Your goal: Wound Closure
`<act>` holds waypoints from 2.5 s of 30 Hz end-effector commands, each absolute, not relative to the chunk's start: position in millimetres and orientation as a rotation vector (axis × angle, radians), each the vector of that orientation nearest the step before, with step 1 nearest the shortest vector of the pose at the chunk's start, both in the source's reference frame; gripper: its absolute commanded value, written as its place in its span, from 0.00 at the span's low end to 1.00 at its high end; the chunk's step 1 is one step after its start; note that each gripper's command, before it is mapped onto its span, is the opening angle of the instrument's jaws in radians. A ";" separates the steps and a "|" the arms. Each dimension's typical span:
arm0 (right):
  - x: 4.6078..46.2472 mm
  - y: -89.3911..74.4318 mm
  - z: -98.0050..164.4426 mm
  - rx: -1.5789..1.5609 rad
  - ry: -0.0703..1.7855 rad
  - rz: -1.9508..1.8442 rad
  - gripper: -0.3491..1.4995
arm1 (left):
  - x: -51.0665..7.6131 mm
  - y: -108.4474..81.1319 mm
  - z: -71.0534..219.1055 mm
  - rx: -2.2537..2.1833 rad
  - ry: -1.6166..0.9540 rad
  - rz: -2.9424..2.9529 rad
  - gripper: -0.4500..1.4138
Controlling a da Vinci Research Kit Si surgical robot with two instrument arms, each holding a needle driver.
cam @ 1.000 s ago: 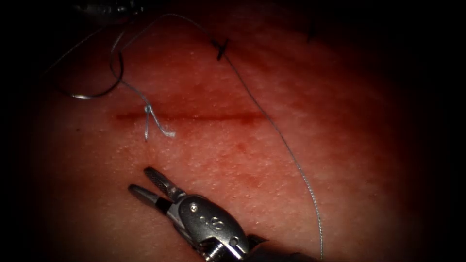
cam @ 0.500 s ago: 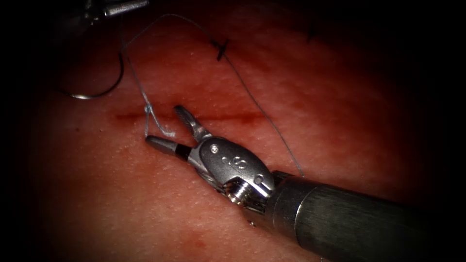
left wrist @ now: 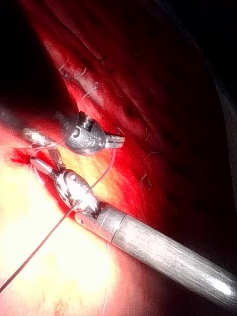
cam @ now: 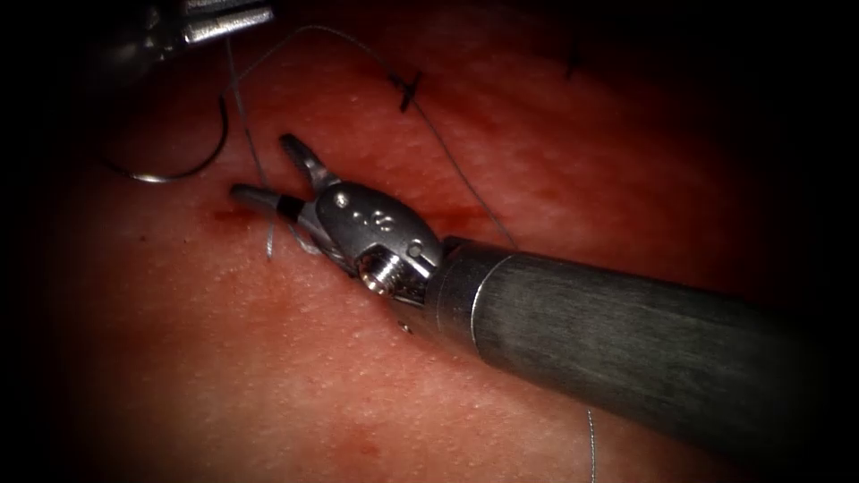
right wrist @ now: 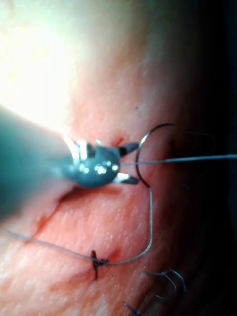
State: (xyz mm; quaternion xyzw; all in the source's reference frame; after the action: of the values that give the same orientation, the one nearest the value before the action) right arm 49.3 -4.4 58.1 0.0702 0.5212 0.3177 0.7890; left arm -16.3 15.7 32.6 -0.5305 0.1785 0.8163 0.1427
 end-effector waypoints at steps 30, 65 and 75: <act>54.9 -1.9 59.5 0.062 1.119 0.620 0.89 | -17.4 15.0 31.6 -1.544 0.520 2.351 0.00; 47.4 -6.7 56.5 0.008 1.200 0.493 0.99 | -14.6 10.4 27.9 -1.585 0.505 2.327 0.00; 42.5 -10.8 54.0 0.023 1.199 0.464 0.99 | -14.6 7.6 26.9 -1.591 0.501 2.315 0.00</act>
State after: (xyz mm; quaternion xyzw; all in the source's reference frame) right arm 41.8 -11.1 53.7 0.0111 0.5582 0.2163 0.8010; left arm -14.0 6.5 26.3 -0.5510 0.1735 0.8036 0.1433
